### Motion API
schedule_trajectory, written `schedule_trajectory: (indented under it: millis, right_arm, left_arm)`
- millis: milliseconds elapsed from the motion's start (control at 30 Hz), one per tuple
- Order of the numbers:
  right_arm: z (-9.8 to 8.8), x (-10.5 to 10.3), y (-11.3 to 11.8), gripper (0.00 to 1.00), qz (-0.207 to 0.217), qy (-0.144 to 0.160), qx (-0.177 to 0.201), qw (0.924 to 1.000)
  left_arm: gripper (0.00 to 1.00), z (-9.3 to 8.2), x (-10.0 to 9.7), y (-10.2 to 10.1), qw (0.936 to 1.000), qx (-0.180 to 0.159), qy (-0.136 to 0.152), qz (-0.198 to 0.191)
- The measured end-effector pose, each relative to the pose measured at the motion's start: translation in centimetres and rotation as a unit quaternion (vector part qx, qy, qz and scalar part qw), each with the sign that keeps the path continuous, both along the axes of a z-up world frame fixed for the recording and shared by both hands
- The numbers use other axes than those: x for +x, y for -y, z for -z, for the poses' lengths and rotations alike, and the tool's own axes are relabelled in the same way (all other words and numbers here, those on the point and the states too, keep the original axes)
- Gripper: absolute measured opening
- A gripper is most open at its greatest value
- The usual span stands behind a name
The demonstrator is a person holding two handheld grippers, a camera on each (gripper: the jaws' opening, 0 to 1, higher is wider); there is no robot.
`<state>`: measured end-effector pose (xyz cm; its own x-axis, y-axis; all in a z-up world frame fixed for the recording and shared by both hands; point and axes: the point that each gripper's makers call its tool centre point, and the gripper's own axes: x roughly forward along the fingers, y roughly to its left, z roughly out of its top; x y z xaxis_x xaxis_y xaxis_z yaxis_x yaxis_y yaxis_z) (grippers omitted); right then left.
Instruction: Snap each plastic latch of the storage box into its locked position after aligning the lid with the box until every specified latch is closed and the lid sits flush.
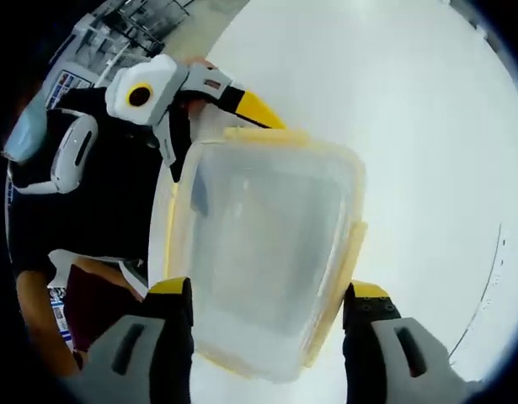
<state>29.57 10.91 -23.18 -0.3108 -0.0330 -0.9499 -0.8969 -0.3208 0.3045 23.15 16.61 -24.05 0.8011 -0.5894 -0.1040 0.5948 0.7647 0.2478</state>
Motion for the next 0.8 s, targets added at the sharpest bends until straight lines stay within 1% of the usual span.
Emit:
schedule_trajectory:
  millis: [100,133,167,200,267,333,367,467,700,800]
  right_arm:
    - [-0.2,0.6,-0.2,0.67,-0.002,-0.005,-0.002,1.0]
    - [0.1,-0.2,0.0,0.66,-0.001,-0.007,-0.001,1.0]
    - [0.1,-0.3,0.0,0.64,0.0,-0.01,0.001,1.0]
    - [0.2,-0.8,0.0,0.63,0.008,-0.019,0.012,0.9997]
    - [0.2,-0.8,-0.1,0.61,0.011,-0.027,0.018,0.9994]
    - [0.2,-0.9,-0.1,0.6,0.01,-0.027,0.018,0.9994]
    - [0.4,-1.0,-0.2,0.6,0.012,-0.034,0.018,0.9992]
    - [0.4,-1.1,-0.2,0.59,0.008,-0.031,0.01,0.9994]
    - [1.1,-2.2,0.0,0.55,-0.001,-0.034,-0.014,0.9993]
    - [1.0,-1.8,0.1,0.54,0.002,-0.037,-0.013,0.9992]
  left_arm:
    - [0.68,-0.1,0.0,0.1,1.0,0.001,-0.006,-0.005]
    - [0.68,-0.1,0.0,0.1,1.0,-0.001,-0.006,-0.006]
    - [0.68,-0.1,0.0,0.1,1.0,-0.001,-0.006,-0.006]
    - [0.67,0.0,0.0,0.2,0.9999,-0.002,-0.007,-0.008]
    - [0.67,0.0,0.0,0.2,0.9999,-0.002,-0.008,-0.008]
    - [0.67,0.0,0.0,0.2,0.9999,-0.003,-0.008,-0.008]
    - [0.67,0.0,0.1,0.2,0.9999,-0.004,-0.008,-0.007]
    - [0.67,-0.1,0.1,0.1,0.9999,-0.005,-0.007,-0.008]
    - [0.66,0.0,0.0,0.2,0.9999,-0.009,-0.006,-0.006]
    - [0.66,0.0,0.1,0.2,0.9999,-0.011,-0.008,-0.005]
